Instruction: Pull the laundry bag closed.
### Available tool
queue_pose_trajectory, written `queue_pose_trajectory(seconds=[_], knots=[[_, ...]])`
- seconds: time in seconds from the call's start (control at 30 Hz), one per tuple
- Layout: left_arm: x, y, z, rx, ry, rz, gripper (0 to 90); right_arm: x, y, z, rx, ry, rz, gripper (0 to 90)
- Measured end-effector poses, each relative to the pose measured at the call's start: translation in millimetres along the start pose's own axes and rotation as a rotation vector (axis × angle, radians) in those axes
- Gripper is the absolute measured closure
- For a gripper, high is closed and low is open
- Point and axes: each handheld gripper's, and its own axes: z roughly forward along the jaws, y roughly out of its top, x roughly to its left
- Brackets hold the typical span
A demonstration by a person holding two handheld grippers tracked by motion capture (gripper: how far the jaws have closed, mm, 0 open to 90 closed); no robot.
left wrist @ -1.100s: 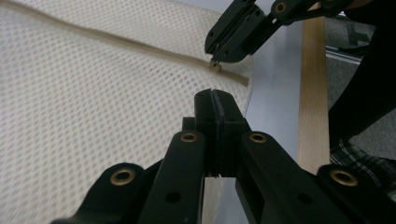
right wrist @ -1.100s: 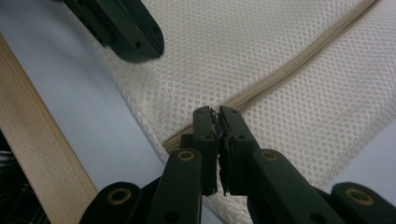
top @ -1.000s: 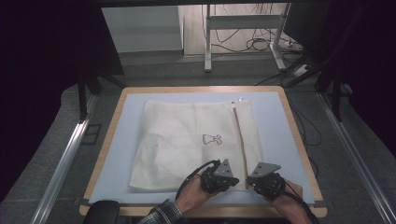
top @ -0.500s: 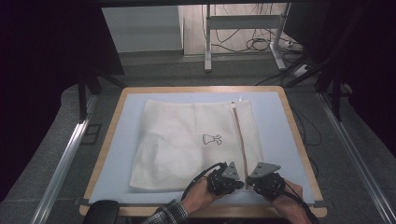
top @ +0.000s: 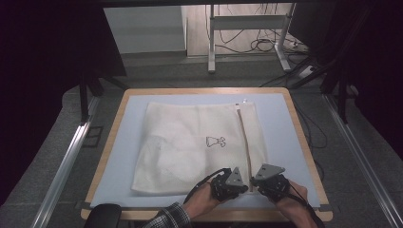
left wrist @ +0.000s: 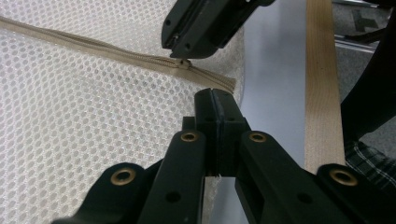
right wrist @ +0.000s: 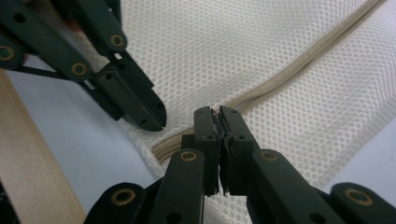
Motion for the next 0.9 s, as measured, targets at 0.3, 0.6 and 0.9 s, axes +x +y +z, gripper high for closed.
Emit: queue_pose_trajectory(seconds=[0.3, 0.6, 0.9], knots=[[0.2, -0.2, 0.1, -0.004, -0.002, -0.008, 89.7, -8.5, 1.4, 4.6, -0.002, 0.006, 0.017, 85.3], [-0.6, -0.3, -0.1, -0.001, 0.003, -0.002, 89.6, -16.4, 3.0, 8.5, -0.007, 0.016, 0.022, 85.4], [0.2, -0.3, 0.0, -0.003, -0.006, -0.017, 89.6, -20.5, 5.3, 11.2, -0.004, 0.013, 0.019, 85.2]])
